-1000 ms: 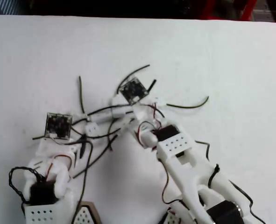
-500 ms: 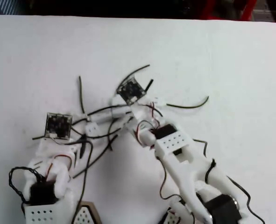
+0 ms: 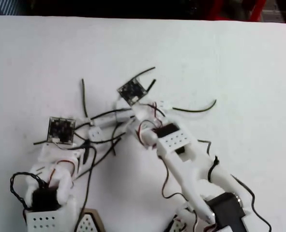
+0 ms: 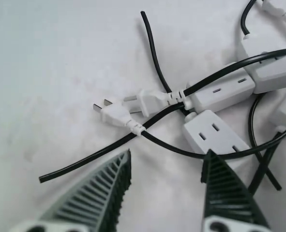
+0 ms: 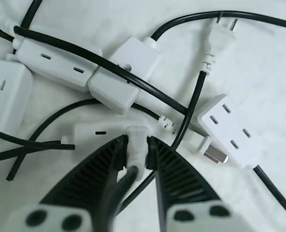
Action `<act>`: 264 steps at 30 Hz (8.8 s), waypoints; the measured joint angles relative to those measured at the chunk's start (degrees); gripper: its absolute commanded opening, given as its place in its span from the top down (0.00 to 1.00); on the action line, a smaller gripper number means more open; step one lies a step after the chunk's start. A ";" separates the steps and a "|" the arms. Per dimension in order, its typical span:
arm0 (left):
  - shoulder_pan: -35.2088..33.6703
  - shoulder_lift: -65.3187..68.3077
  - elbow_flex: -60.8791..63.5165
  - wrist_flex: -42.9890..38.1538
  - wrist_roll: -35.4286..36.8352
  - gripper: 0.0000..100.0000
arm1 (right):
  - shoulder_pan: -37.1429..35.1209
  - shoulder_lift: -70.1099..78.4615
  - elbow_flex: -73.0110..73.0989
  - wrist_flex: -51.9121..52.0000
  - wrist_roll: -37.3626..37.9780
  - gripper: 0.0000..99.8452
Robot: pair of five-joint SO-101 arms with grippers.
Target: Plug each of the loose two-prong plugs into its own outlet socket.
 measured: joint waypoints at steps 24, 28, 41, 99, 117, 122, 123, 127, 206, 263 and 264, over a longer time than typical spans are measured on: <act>0.00 0.00 0.00 0.00 0.00 0.76 | 0.09 5.71 -11.43 12.22 0.00 0.98; 0.00 0.00 0.00 0.00 0.00 0.76 | 0.00 5.71 -12.04 12.75 0.00 0.98; 0.00 0.00 0.00 0.00 0.00 0.76 | 0.00 7.03 -17.67 16.79 2.81 0.98; 0.00 0.00 0.00 0.00 0.00 0.76 | 1.32 4.92 -6.07 9.41 0.26 0.98; 0.00 0.00 0.00 0.00 0.00 0.76 | 1.76 9.32 -4.40 3.87 1.49 0.98; 0.00 0.00 0.00 0.00 0.00 0.76 | 1.58 9.93 -4.48 3.87 3.08 0.98; 0.00 0.00 0.00 0.00 0.00 0.76 | 1.49 9.93 -4.48 3.87 3.87 0.98; 0.00 0.00 0.00 0.00 0.00 0.76 | 1.41 10.46 -4.48 3.87 4.84 0.98; -0.09 0.00 1.32 -1.32 0.00 0.76 | 19.78 55.21 -111.82 67.78 -4.57 0.93; -0.09 0.00 1.32 -1.32 0.00 0.76 | 8.88 46.15 -60.31 45.45 30.86 0.87; -0.09 0.00 1.32 -1.32 0.00 0.76 | 8.97 46.86 -60.40 45.45 30.95 0.87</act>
